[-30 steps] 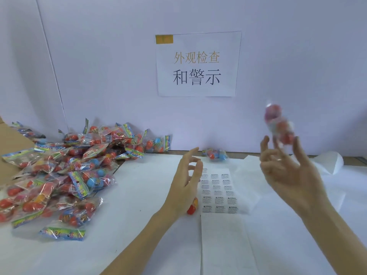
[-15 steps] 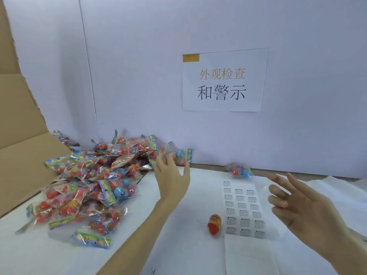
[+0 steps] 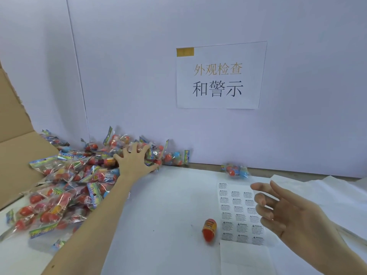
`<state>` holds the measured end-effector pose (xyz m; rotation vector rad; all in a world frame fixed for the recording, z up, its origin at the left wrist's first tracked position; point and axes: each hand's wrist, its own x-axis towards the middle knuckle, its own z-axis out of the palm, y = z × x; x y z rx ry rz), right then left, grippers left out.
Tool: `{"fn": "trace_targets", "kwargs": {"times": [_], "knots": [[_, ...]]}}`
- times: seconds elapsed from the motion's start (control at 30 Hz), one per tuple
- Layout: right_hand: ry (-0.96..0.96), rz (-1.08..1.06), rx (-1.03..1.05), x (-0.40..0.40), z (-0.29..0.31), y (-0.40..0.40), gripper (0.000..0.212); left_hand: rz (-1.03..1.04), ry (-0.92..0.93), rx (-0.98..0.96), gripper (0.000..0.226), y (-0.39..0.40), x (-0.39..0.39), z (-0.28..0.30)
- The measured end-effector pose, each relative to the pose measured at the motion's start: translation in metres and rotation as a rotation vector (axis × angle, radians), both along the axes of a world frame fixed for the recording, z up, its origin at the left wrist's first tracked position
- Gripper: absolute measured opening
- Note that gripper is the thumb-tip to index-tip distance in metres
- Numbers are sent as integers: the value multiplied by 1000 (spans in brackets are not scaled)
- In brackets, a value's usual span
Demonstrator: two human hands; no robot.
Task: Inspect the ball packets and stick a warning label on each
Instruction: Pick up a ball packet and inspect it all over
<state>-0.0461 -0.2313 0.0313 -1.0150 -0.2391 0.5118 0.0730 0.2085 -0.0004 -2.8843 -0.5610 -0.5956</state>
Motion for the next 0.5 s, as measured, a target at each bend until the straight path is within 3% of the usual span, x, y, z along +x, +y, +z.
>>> {"fn": "trace_targets", "kwargs": {"times": [0.1,0.2,0.3,0.37,0.5], "knots": [[-1,10,-10,-1,1,1,62,-119,-72,-97,61,-12,-5,0],[1,-2,-29,-3,2,3,66,-299,-27,-92,47,-42,-20,-6],[12,-28,-48,-6,4,3,51,-558,52,-306,46,-86,-43,-20],[24,-58,-49,-7,6,1,41,-593,50,-219,58,-116,-55,-32],[26,-138,-33,-5,9,-5,32,-525,-323,33,71,-138,-50,-28]]}}
